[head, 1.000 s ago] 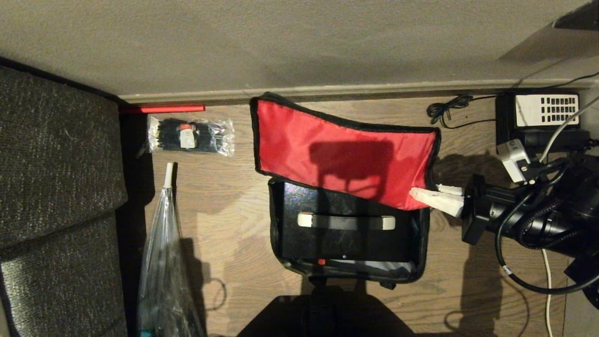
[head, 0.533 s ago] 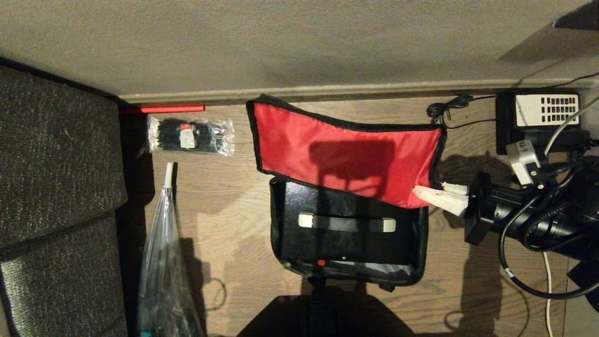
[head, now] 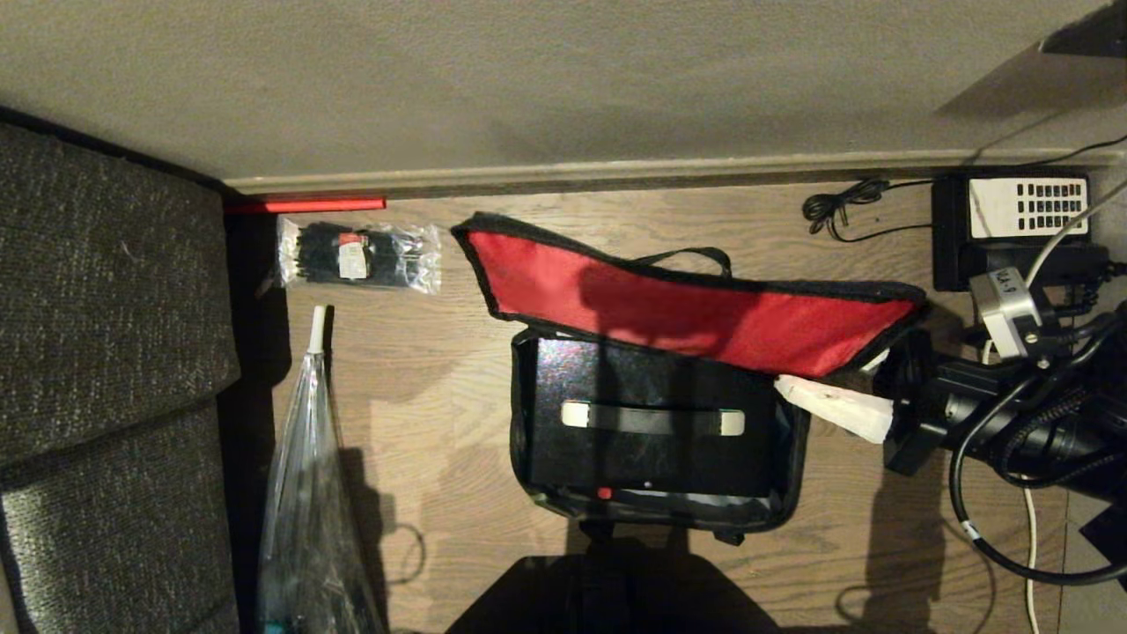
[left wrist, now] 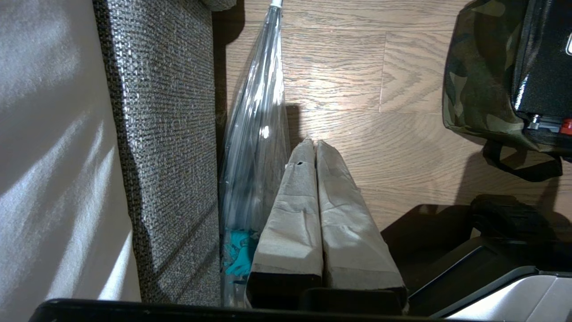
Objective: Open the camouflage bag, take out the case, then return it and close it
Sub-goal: Close the top of the storage box
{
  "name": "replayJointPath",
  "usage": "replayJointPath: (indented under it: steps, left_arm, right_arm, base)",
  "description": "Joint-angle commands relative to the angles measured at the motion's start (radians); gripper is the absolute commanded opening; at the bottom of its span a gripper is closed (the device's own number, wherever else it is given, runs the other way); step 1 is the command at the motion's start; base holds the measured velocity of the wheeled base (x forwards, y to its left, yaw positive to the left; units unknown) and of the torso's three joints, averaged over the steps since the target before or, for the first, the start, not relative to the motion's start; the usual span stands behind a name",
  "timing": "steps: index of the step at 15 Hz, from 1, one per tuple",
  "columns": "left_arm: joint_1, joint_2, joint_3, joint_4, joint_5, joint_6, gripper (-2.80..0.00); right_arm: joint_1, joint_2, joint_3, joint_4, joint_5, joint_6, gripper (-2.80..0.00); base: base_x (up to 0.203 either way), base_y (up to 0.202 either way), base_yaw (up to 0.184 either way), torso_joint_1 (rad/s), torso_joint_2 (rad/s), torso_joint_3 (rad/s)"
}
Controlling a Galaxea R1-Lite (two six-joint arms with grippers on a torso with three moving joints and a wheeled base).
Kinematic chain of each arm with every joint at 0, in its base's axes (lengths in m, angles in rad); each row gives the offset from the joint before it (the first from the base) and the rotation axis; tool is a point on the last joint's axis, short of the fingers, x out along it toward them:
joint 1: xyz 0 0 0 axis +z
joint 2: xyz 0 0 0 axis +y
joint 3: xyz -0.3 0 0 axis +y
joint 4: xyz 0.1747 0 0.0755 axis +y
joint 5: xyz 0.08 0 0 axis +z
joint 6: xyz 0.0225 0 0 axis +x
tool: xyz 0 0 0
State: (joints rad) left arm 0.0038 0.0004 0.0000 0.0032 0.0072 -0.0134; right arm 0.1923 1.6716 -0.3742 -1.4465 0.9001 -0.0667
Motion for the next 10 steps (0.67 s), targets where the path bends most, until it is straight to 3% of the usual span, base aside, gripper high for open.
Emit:
replayJointPath:
  steps: [1,4,6,9,10]
  left_arm:
    - [0.001,0.0,0.003,0.0,0.0,0.0,-2.8]
    - [0.001,0.0,0.003,0.0,0.0,0.0,-2.8]
    - [0.001,0.0,0.003,0.0,0.0,0.0,-2.8]
    - [0.001,0.0,0.003,0.0,0.0,0.0,-2.8]
    - [0.001,0.0,0.003,0.0,0.0,0.0,-2.8]
  right_arm:
    - [-0.001,-0.017,0.012,-0.008,0.015,0.012,0.0]
    - [0.0,-0.116,0.058,0.004,0.024,0.193,0.0]
    - [0.003,-0.143,0.079,0.019,0.025,0.259,0.0]
    - [0.01,-0.271,0.099,0.055,0.023,0.548,0.0]
    - [0.011,-0.29,0.103,0.075,0.022,0.608,0.0]
  base:
    - [0.0,0.0,0.0,0.0,0.0,0.0]
    - [0.0,0.0,0.0,0.0,0.0,0.0]
    - [0.0,0.0,0.0,0.0,0.0,0.0]
    - [0.0,0.0,0.0,0.0,0.0,0.0]
    - [0.0,0.0,0.0,0.0,0.0,0.0]
